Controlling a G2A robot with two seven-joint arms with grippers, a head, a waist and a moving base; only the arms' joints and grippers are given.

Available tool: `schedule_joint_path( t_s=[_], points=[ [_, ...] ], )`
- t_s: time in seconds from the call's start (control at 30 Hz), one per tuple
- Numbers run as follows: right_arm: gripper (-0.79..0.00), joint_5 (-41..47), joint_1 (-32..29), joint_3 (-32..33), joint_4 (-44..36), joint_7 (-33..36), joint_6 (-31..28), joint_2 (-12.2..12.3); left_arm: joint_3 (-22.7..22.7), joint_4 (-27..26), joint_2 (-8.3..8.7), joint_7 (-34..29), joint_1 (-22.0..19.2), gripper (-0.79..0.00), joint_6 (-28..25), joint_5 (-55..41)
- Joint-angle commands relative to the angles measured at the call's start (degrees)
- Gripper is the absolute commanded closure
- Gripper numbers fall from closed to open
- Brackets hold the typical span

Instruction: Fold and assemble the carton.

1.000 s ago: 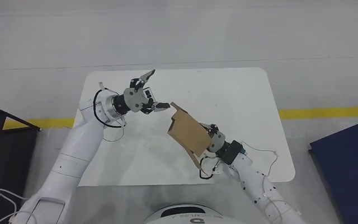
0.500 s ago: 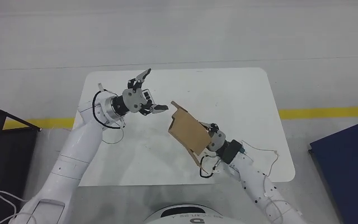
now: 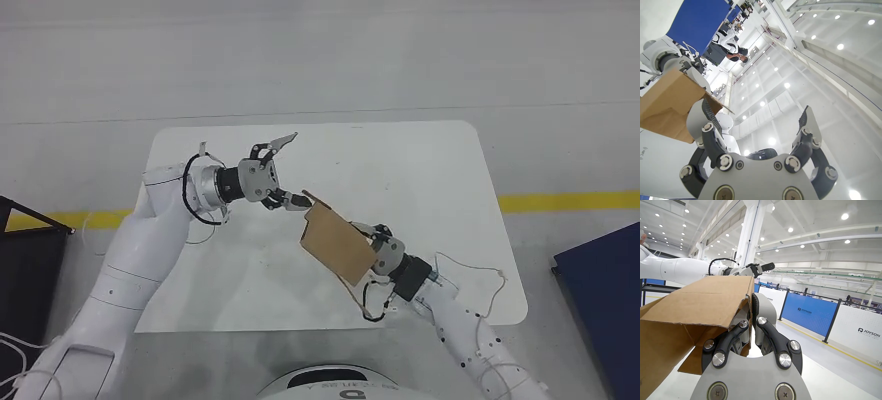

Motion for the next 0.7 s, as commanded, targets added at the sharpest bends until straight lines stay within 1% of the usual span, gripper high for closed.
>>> schedule_joint_path(
  t_s=[0.0, 0.13, 0.27, 0.3, 0.33, 0.4, 0.47, 0.5, 0.53, 0.57, 0.63, 0.67],
  points=[
    [0.0, -0.3, -0.2, 0.0, -0.3, 0.1, 0.1, 0.1, 0.5, 0.4, -0.07, 0.0, -0.5, -0.785, 0.3, 0.2],
    [0.0, -0.4, -0.6, 0.3, -1.0, 0.4, 0.2, 0.3, 2.7, 1.2, -0.32, -0.4, -1.6, -0.785, 2.3, 0.9],
    [0.0, -0.5, -0.9, 0.5, -1.4, 0.6, 0.2, 0.4, 4.5, 2.5, -0.66, -1.3, -2.7, -0.779, 3.1, 0.6],
    [0.0, -0.5, -0.9, 0.5, -1.5, 0.6, 0.2, 0.4, 4.7, 2.9, -0.72, -1.5, -2.9, -0.754, 3.1, 0.6],
    [0.0, -0.5, -0.9, 0.5, -1.6, 0.7, 0.1, 0.5, 4.9, 3.1, -0.76, -1.6, -3.1, -0.708, 3.1, 0.6],
    [0.0, -0.4, -1.1, 0.6, -1.7, 0.7, 0.2, 0.5, 5.3, 3.6, -0.79, -1.9, -3.4, -0.659, 3.2, 0.8],
    [0.0, 0.0, -1.3, 0.8, -1.8, 0.8, 0.4, 0.6, 5.7, 3.9, -0.74, -2.1, -3.7, -0.579, 3.9, 1.4],
    [0.0, 0.2, -1.3, 0.9, -1.8, 0.8, 0.6, 0.6, 5.8, 4.0, -0.72, -2.3, -3.8, -0.508, 4.0, 1.7],
    [0.0, 0.2, -1.4, 0.9, -1.9, 0.9, 0.8, 0.6, 6.1, 4.1, -0.7, -2.6, -3.8, -0.483, 4.3, 1.9],
    [0.0, 0.2, -1.5, 1.0, -2.0, 0.9, 1.0, 0.6, 6.4, 4.1, -0.69, -2.6, -3.8, -0.413, 4.4, 2.2],
    [0.0, 0.1, -1.6, 1.0, -2.1, 1.1, 1.3, 0.7, 7.3, 4.0, -0.67, -2.6, -3.9, -0.36, 4.5, 2.2],
    [0.0, 0.1, -1.6, 1.0, -2.2, 1.2, 1.4, 0.7, 7.7, 4.1, -0.66, -2.5, -4.0, -0.314, 4.6, 1.9]
  ],
)
